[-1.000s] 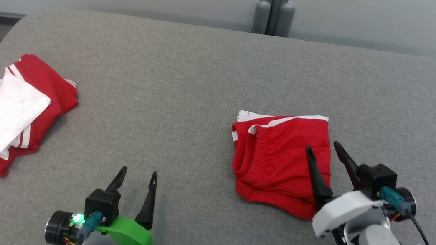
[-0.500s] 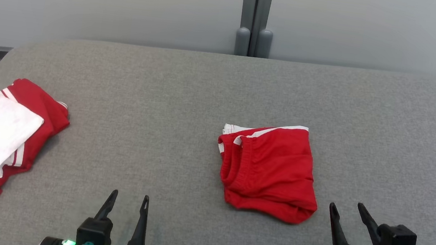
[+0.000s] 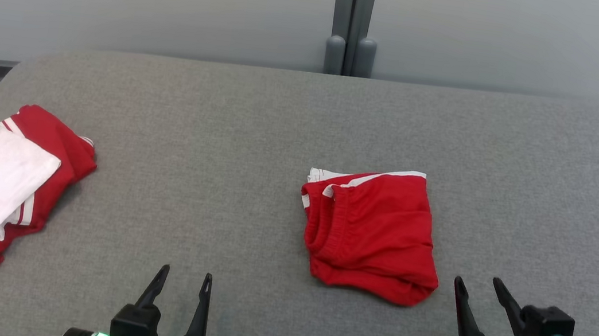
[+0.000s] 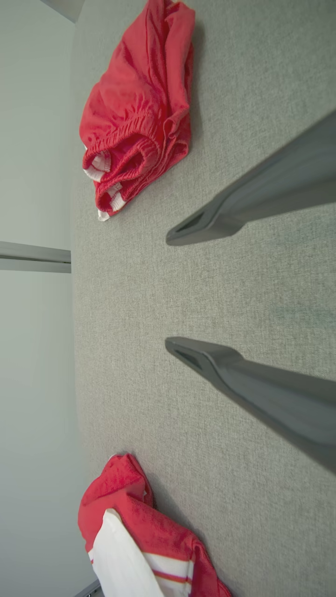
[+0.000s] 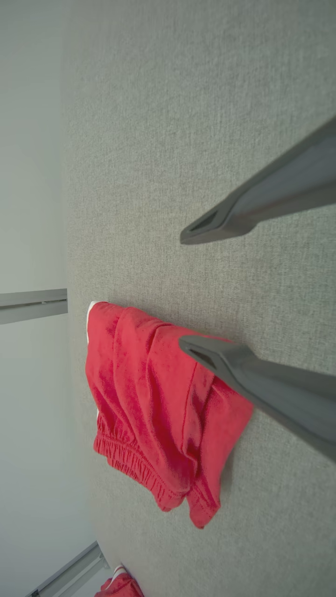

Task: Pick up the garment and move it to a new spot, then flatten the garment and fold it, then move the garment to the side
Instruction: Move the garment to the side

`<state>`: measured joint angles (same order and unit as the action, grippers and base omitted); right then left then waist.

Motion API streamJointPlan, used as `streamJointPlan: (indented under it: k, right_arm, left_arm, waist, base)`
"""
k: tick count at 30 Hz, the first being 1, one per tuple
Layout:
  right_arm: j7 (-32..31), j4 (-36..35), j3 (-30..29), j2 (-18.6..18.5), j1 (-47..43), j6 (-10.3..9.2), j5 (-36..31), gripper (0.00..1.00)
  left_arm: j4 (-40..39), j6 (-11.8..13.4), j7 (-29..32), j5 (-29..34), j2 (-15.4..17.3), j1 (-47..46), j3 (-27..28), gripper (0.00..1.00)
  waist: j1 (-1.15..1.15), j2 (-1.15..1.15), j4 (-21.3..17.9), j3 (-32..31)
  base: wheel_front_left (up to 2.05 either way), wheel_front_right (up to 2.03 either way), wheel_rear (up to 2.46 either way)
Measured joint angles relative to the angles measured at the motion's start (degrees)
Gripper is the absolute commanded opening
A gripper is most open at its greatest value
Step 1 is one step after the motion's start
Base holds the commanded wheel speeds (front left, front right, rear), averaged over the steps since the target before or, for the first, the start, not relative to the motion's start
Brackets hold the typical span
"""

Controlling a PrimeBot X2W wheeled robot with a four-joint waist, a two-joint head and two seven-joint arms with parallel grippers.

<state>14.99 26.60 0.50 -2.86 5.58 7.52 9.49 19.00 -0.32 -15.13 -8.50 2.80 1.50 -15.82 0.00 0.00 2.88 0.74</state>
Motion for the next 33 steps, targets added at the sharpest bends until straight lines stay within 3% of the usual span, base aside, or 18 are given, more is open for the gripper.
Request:
streamJointPlan:
  k: [9, 17, 19, 20, 21, 27, 33]
  right_arm:
    - [0.0, 5.0, 1.9, 0.1, 14.0, 0.01, -3.4, 1.00]
    - [0.0, 17.1, 0.6, 0.0, 22.0, 0.01, -3.6, 1.00]
    - [0.1, 19.4, 1.6, 0.1, 22.1, 0.01, -2.1, 0.45]
    - [0.3, 20.0, 1.8, 0.1, 22.2, 0.01, -1.6, 0.45]
    - [0.5, 20.4, 1.9, 0.0, 22.4, 0.01, -1.3, 0.00]
    - [0.2, 18.3, -0.8, 0.3, 22.2, 0.10, -1.6, 0.00]
    - [0.2, 16.4, -2.1, 0.2, 20.1, 0.04, -2.0, 0.00]
  left_arm:
    - [-1.1, -0.3, 0.0, -1.3, 0.0, -5.8, -1.8, 1.00]
    - [-0.7, -0.4, 0.0, -2.5, 0.0, -9.3, -3.4, 1.00]
    - [-0.6, -0.3, 0.0, -2.5, 0.0, -9.4, -3.3, 1.00]
    - [-0.6, -0.2, 0.0, -2.5, 0.0, -9.4, -3.2, 1.00]
    - [-0.6, -0.2, 0.0, -2.5, 0.0, -9.4, -2.9, 1.00]
    - [-0.6, -0.7, 0.0, -1.5, 0.0, -9.1, -1.6, 1.00]
    - [-1.6, -1.8, 0.0, -1.3, 0.0, -9.0, -1.9, 1.00]
  waist:
    - [0.00, 0.00, 1.4, 6.0]
    - [0.00, 0.00, 4.1, 11.5]
    - [0.00, 0.00, 4.9, 12.4]
    - [0.00, 0.00, 5.1, 12.7]
    - [0.00, 0.00, 5.3, 13.0]
    - [0.00, 0.00, 3.7, 13.4]
    - [0.00, 0.00, -0.6, 12.9]
  base:
    - [0.00, 0.00, 0.00]
    - [0.00, 0.00, 0.00]
    - [0.00, 0.00, 0.00]
    - [0.00, 0.00, 0.00]
    - [0.00, 0.00, 0.00]
    - [0.00, 0.00, 0.00]
    - [0.00, 0.00, 0.00]
